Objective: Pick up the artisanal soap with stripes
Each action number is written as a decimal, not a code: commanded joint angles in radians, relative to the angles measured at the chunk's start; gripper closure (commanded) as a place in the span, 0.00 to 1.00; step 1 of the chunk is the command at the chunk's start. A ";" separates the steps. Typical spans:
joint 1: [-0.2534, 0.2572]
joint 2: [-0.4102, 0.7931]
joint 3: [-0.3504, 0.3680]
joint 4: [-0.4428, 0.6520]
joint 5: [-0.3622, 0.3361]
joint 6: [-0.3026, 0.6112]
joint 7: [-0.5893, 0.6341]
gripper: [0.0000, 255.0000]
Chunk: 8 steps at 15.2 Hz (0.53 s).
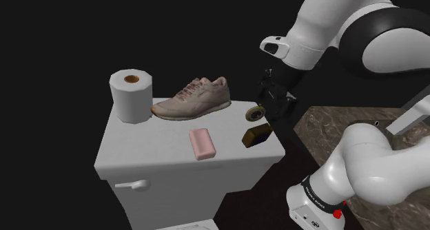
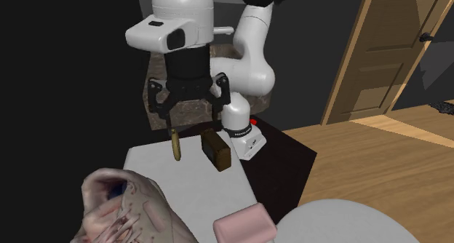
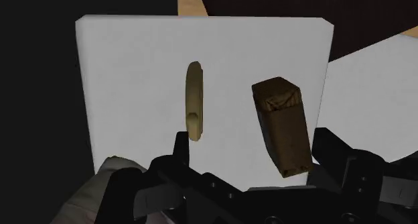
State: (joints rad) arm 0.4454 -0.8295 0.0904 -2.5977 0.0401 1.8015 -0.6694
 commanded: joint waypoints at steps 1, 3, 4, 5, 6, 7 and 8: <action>0.065 -0.017 0.017 -0.042 0.007 0.024 -0.079 0.00; 0.117 -0.036 0.025 -0.085 0.009 0.046 -0.147 0.00; 0.118 -0.035 0.026 -0.098 0.010 0.060 -0.146 0.00; 0.119 -0.034 0.027 -0.111 0.011 0.074 -0.146 0.00; 0.119 -0.032 0.028 -0.124 0.012 0.089 -0.145 0.00; 0.120 -0.030 0.029 -0.136 0.013 0.103 -0.145 0.00; 0.120 -0.028 0.030 -0.148 0.014 0.117 -0.144 0.00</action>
State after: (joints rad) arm 0.5642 -0.8602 0.1197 -2.7325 0.0527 1.9019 -0.8128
